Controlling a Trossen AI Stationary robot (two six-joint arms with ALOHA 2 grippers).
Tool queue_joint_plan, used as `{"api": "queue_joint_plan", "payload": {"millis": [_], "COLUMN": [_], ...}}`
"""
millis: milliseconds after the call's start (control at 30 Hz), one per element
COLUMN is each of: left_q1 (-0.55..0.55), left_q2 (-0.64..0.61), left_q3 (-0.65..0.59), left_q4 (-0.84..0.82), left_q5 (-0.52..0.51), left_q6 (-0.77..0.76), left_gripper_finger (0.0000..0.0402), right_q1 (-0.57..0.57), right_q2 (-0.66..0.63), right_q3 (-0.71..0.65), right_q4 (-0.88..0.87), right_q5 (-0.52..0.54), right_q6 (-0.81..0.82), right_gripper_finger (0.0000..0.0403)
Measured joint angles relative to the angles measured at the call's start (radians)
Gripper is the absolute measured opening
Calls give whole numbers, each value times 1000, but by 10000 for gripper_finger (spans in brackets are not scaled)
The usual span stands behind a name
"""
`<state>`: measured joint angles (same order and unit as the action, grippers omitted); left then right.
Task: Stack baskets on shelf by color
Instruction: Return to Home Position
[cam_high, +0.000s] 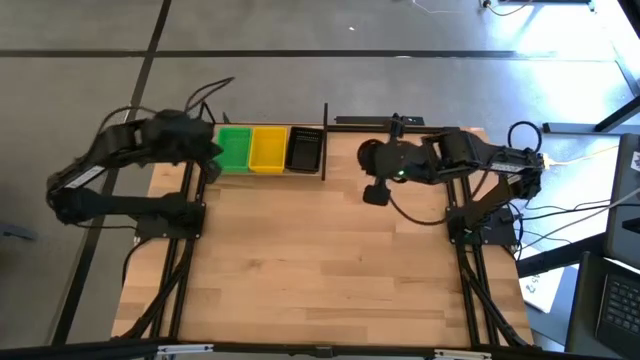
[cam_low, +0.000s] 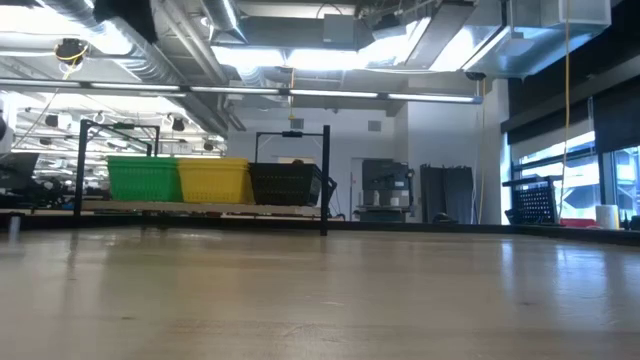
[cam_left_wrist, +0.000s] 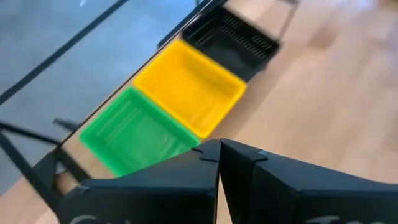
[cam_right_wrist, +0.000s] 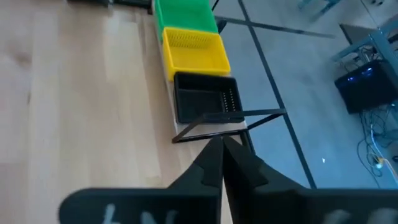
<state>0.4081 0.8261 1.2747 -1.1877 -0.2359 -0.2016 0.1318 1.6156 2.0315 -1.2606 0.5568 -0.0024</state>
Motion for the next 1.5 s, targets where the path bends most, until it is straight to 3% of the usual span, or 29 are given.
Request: {"api": "queue_joint_plan", "payload": {"millis": [167, 433, 733, 1067, 1500], "left_q1": [-90, -164, -167, -167, -167], "left_q2": [-111, -301, -555, -827, -821], "left_q3": [-5, -33, -192, -389, -411], "left_q4": [17, 37, 253, 363, 374], "left_q5": [22, 45, 238, 247, 250], "left_q6": [3, 17, 56, 19, 17], "left_gripper_finger": [0, 0, 0, 0, 0], "right_q1": [2, 19, 75, 84, 84], "right_q2": [-75, -295, -645, -1054, -1493], "right_q3": [0, -74, -485, -922, -1205], "right_q4": [-27, -85, 215, 486, 510], "right_q5": [-19, -247, -325, -334, -329], "right_q6": [33, 136, 150, 156, 207], "right_gripper_finger": [3, 1, 0, 0, 0]}}
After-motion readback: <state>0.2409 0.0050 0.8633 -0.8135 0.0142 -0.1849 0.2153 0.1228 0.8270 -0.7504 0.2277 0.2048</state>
